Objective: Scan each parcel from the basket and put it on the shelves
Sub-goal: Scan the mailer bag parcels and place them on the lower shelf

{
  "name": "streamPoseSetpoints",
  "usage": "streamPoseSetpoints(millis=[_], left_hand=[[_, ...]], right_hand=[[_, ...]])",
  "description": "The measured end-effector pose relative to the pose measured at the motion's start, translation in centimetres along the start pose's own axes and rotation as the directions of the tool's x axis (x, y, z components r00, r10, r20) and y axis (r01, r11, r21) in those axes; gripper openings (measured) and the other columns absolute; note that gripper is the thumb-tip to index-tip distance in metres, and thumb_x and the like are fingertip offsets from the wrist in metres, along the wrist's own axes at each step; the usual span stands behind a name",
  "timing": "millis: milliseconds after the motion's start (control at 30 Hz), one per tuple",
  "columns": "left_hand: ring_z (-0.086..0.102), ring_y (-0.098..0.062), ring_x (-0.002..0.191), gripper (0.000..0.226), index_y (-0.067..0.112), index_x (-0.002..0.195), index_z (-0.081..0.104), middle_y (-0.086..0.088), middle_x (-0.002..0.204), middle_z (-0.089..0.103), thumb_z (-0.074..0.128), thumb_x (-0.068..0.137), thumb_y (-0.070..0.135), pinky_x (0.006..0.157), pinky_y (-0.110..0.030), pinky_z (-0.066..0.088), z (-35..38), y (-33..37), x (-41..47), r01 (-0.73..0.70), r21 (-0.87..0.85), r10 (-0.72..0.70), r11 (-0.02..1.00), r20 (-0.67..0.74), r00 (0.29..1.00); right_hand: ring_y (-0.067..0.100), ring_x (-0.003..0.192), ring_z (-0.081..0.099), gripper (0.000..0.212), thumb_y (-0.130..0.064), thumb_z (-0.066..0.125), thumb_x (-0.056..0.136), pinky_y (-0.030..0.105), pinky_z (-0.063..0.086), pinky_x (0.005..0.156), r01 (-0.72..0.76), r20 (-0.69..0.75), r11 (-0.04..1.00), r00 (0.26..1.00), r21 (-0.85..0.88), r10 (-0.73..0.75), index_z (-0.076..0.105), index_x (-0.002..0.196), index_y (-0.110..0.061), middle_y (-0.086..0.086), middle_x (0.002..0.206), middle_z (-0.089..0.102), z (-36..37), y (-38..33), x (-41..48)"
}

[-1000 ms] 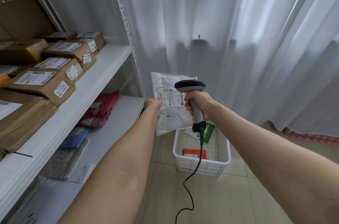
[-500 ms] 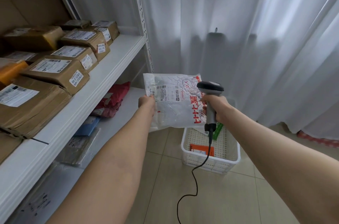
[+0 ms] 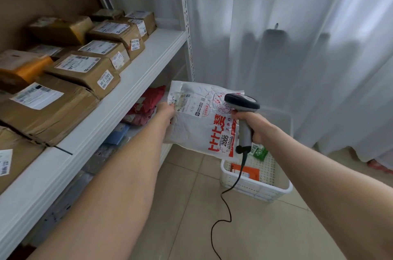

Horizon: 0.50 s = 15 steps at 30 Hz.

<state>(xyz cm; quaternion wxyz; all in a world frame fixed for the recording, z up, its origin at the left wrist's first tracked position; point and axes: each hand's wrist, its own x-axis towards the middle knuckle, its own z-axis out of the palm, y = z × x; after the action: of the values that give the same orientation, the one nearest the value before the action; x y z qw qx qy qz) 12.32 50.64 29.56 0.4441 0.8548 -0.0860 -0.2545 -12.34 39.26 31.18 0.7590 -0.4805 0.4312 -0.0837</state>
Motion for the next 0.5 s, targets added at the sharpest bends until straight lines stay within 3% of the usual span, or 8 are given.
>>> streamPoseSetpoints(millis=[200, 300, 400, 500], left_hand=[[0.059, -0.032, 0.108, 0.034, 0.005, 0.126, 0.054, -0.015, 0.123, 0.061, 0.044, 0.099, 0.022, 0.083, -0.034, 0.046, -1.4, -0.5, -1.0, -0.061, 0.256, 0.092, 0.965, -0.110, 0.990], [0.052, -0.034, 0.120, 0.047, 0.008, 0.135, 0.043, -0.013, 0.134, 0.053, 0.051, 0.095, 0.032, 0.100, -0.043, 0.043, -2.3, -1.2, -1.9, 0.027, 0.295, 0.038, 0.955, -0.213, 0.976], [0.046, -0.035, 0.126, 0.060, 0.002, 0.138, 0.037, -0.019, 0.139, 0.046, 0.055, 0.092, 0.036, 0.102, -0.045, 0.042, -2.3, -2.5, -3.0, 0.210, 0.170, -0.147, 0.963, -0.321, 0.936], [0.044, -0.035, 0.130, 0.069, 0.003, 0.140, 0.038, -0.017, 0.145, 0.042, 0.059, 0.089, 0.045, 0.103, -0.042, 0.040, -1.1, -3.9, -4.9, 0.311, -0.163, -0.334, 0.936, -0.137, 0.933]], right_hand=[[0.030, 0.083, 0.074, 0.027, -0.008, 0.065, 0.087, 0.041, 0.058, 0.063, -0.071, 0.029, 0.997, 0.997, -0.003, 0.071, 0.061, 0.114, -0.010, 0.011, 0.096, 0.076, 1.5, 0.5, 1.6], [0.029, 0.080, 0.074, 0.026, -0.005, 0.065, 0.087, 0.040, 0.057, 0.063, -0.065, -0.018, 0.998, 0.998, 0.008, 0.065, 0.061, 0.113, -0.010, 0.011, 0.092, 0.076, 2.7, 0.4, 2.3], [0.025, 0.072, 0.074, 0.019, -0.005, 0.061, 0.089, 0.036, 0.055, 0.053, -0.057, -0.055, 0.997, 0.997, 0.058, 0.061, 0.060, 0.107, -0.010, 0.011, 0.092, 0.075, 3.5, 0.4, 2.8], [0.025, 0.077, 0.073, 0.014, -0.007, 0.061, 0.091, 0.040, 0.057, 0.061, -0.056, -0.075, 0.995, 0.995, 0.079, 0.061, 0.059, 0.105, -0.013, 0.010, 0.094, 0.074, 4.2, 0.4, 3.3]])
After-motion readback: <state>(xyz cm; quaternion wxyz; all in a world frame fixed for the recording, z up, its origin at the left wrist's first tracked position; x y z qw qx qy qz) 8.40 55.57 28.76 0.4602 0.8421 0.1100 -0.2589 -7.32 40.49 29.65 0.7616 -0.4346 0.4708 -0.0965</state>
